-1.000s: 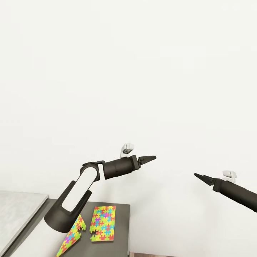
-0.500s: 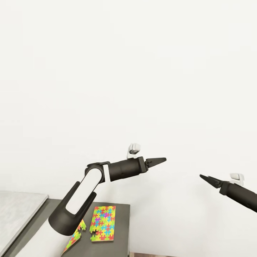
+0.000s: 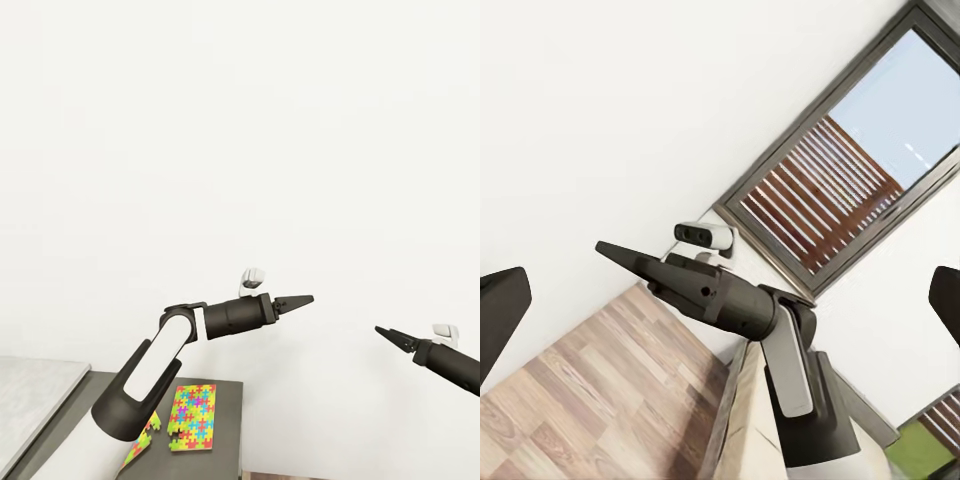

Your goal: Put all the toys in the child's room - the three board games (two on the bed and one on the table), the two jigsaw puzzles on the table, and the tennis ball on the table - inside the toy box on the table in the child's room.

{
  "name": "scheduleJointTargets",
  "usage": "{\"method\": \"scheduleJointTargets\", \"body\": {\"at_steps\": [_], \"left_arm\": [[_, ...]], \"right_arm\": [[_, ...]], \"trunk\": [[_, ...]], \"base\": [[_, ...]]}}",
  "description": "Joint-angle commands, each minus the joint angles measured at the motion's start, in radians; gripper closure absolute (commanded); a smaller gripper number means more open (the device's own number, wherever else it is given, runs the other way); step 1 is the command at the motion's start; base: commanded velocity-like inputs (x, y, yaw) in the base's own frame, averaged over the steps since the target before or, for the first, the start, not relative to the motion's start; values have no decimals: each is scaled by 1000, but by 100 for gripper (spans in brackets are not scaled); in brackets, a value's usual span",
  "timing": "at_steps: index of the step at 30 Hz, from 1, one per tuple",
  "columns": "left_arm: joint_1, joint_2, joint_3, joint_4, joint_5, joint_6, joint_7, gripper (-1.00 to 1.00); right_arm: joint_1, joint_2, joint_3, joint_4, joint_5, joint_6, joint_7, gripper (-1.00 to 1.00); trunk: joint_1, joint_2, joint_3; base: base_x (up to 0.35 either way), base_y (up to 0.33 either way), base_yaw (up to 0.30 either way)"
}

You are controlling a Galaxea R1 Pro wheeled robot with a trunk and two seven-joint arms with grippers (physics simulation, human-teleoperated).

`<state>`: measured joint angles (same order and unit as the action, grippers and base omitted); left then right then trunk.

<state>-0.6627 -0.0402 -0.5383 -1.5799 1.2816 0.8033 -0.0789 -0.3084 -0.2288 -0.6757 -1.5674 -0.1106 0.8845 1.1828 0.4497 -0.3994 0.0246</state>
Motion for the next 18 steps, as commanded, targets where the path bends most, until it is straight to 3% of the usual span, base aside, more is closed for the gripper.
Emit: {"method": "scheduleJointTargets", "body": {"at_steps": [1, 18], "left_arm": [[0, 0, 1, 1, -4, 3, -5, -100], [1, 1, 0, 1, -6, 4, -4, -100]], "right_arm": [[0, 0, -1, 0, -2, 5, 2, -100], [0, 0, -2, 2, -1, 5, 3, -100]], "trunk": [[0, -1, 0], [0, -1, 0]], "base": [[0, 0, 0], [0, 0, 0]]}}
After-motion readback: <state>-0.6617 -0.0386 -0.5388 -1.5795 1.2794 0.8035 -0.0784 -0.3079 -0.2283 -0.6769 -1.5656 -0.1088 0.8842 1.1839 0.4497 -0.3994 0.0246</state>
